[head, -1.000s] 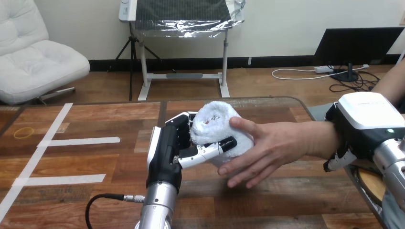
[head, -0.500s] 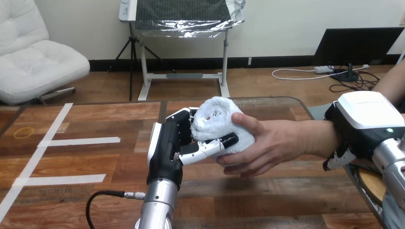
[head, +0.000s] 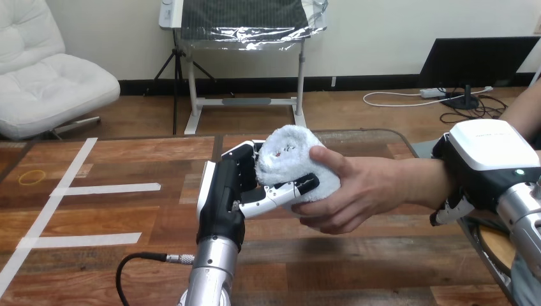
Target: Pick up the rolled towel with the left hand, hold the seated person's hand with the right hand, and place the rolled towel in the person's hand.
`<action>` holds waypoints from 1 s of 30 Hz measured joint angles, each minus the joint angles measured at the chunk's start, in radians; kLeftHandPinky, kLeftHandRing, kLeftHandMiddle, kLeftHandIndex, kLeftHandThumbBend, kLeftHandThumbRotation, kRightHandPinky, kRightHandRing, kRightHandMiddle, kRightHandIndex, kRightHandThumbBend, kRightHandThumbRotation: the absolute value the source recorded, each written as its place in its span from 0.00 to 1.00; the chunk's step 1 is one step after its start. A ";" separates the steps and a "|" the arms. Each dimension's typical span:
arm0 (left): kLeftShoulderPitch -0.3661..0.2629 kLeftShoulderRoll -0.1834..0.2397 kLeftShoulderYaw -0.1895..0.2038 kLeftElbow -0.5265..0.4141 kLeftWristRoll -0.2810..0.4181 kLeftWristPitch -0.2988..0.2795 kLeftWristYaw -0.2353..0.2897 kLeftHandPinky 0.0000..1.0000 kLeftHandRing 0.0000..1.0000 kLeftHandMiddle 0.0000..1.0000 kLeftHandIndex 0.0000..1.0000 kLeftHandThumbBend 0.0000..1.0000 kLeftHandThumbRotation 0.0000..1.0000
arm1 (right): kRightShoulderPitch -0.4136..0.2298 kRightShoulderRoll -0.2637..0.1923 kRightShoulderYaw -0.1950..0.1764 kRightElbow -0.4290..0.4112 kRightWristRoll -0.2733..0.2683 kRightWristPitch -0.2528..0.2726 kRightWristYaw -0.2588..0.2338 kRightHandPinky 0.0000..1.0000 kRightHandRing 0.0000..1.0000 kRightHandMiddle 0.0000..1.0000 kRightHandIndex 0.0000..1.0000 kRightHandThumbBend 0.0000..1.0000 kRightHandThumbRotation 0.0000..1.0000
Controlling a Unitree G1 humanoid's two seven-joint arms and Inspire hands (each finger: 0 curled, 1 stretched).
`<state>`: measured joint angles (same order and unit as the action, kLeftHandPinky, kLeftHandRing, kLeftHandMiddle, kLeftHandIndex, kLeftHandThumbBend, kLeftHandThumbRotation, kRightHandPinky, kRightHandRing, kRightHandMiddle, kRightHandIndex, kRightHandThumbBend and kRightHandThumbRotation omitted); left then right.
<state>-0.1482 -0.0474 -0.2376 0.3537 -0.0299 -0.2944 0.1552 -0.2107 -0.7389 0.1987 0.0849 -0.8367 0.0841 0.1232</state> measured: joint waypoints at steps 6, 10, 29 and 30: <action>0.000 0.000 -0.001 -0.012 -0.001 0.008 0.000 0.50 0.47 0.46 0.50 0.64 0.00 | -0.003 0.000 0.000 0.001 0.000 -0.003 -0.003 0.11 0.17 0.24 0.30 0.77 0.00; 0.000 0.000 -0.002 -0.018 -0.003 0.015 0.000 0.49 0.46 0.46 0.49 0.64 0.00 | -0.003 0.000 0.000 0.001 0.000 -0.003 -0.003 0.11 0.17 0.24 0.30 0.77 0.00; 0.000 0.000 -0.014 -0.053 -0.013 0.040 0.001 0.44 0.45 0.46 0.49 0.64 0.00 | -0.005 -0.001 0.000 0.001 -0.018 -0.002 -0.013 0.30 0.40 0.47 0.50 0.82 0.00; 0.000 0.000 -0.015 -0.054 -0.014 0.040 0.001 0.44 0.45 0.46 0.49 0.64 0.00 | -0.005 -0.001 0.000 0.001 -0.021 -0.002 -0.013 0.32 0.41 0.48 0.51 0.83 0.00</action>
<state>-0.1484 -0.0474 -0.2529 0.2997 -0.0442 -0.2545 0.1562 -0.2159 -0.7399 0.1983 0.0860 -0.8576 0.0821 0.1098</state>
